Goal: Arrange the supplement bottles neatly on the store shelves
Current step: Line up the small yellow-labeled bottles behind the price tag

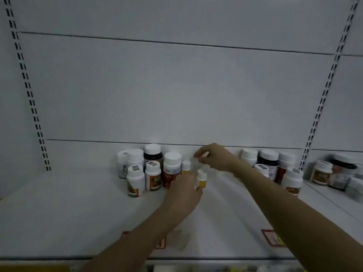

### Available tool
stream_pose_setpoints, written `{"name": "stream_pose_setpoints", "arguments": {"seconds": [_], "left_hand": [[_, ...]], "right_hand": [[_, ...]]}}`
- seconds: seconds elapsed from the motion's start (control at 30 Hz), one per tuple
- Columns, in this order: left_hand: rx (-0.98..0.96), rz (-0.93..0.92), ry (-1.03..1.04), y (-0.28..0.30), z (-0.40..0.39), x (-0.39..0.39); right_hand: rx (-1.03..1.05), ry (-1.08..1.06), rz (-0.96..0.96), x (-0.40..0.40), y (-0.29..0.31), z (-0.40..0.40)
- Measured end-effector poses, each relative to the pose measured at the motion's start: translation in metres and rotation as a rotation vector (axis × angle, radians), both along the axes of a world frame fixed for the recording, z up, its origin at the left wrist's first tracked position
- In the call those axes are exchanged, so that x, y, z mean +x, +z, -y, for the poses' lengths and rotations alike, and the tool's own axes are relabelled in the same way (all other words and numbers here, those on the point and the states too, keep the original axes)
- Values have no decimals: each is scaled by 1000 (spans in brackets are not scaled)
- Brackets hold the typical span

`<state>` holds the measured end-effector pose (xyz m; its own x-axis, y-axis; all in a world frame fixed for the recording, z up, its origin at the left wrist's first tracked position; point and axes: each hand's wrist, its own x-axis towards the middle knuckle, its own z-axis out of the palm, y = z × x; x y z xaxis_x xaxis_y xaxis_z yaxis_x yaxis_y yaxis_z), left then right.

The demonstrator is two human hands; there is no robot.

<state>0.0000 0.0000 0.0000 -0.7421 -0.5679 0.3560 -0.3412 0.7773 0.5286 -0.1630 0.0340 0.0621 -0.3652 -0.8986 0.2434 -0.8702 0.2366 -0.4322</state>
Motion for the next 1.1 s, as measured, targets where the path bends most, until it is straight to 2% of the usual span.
{"name": "stream_pose_setpoints", "arguments": {"seconds": [0.13, 0.27, 0.6, 0.9, 1.1], "left_hand": [[-4, -16, 113, 2, -4, -24], [23, -47, 198, 3, -4, -42], [95, -73, 242, -2, -3, -57], [153, -107, 206, -6, -2, -50], [254, -134, 151, 4, -5, -43]], "right_hand": [[89, 121, -100, -14, -4, 14], [96, 206, -102, -23, -4, 28], [147, 327, -259, -34, -18, 47], [118, 334, -152, -40, -22, 40], [76, 338, -153, -34, -25, 26]]}}
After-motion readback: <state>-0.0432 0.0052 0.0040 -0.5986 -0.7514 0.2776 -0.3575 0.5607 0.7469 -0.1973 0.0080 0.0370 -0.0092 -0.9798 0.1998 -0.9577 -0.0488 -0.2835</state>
